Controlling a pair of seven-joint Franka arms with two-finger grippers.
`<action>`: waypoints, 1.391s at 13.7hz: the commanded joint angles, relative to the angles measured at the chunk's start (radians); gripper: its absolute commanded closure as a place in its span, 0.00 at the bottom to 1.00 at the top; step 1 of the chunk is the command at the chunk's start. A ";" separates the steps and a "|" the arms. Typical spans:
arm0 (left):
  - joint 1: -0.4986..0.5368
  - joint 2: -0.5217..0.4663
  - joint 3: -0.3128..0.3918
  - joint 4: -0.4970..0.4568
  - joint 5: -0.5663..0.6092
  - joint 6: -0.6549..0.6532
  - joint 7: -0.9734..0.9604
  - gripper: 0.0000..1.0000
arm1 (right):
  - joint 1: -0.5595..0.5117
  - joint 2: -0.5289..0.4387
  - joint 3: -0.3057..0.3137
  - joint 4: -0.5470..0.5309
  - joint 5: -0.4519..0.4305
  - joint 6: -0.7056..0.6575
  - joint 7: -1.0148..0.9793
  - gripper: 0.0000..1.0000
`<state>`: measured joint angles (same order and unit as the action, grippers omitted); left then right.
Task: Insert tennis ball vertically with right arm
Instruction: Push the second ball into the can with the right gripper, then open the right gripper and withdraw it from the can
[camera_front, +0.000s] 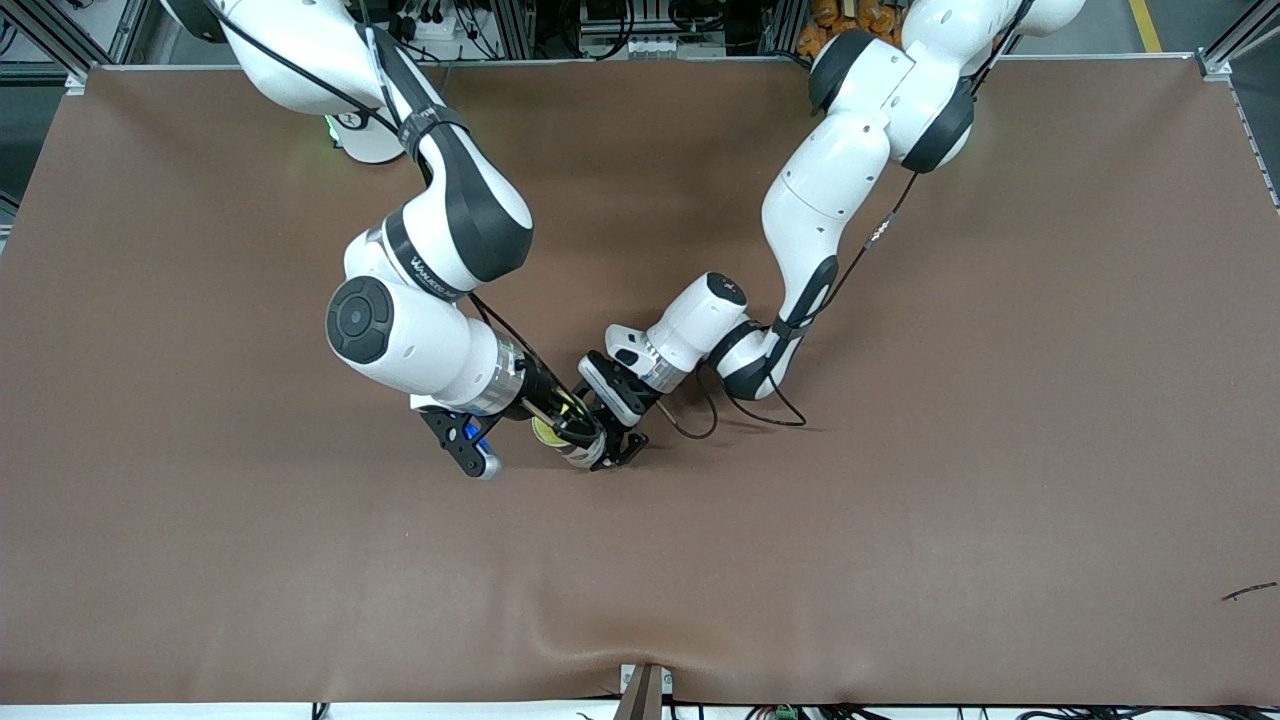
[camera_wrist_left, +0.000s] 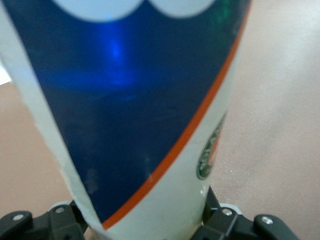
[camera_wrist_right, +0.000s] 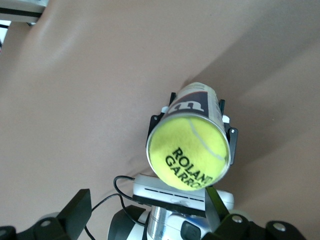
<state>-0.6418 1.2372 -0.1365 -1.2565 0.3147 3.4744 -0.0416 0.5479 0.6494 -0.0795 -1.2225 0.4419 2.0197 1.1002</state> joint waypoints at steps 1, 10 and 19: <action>-0.016 0.033 0.018 0.046 -0.019 -0.008 0.003 0.15 | 0.006 0.018 0.000 0.004 -0.034 0.051 0.020 0.00; -0.021 0.033 0.018 0.025 -0.017 0.063 0.003 0.14 | 0.003 0.003 0.000 0.000 -0.089 0.041 0.013 0.00; -0.019 0.033 0.020 0.022 -0.017 0.066 0.003 0.14 | -0.182 -0.154 -0.005 -0.009 -0.179 -0.355 -0.518 0.00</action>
<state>-0.6466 1.2521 -0.1296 -1.2565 0.3146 3.5193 -0.0416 0.4360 0.5447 -0.1011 -1.2102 0.2891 1.7447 0.7203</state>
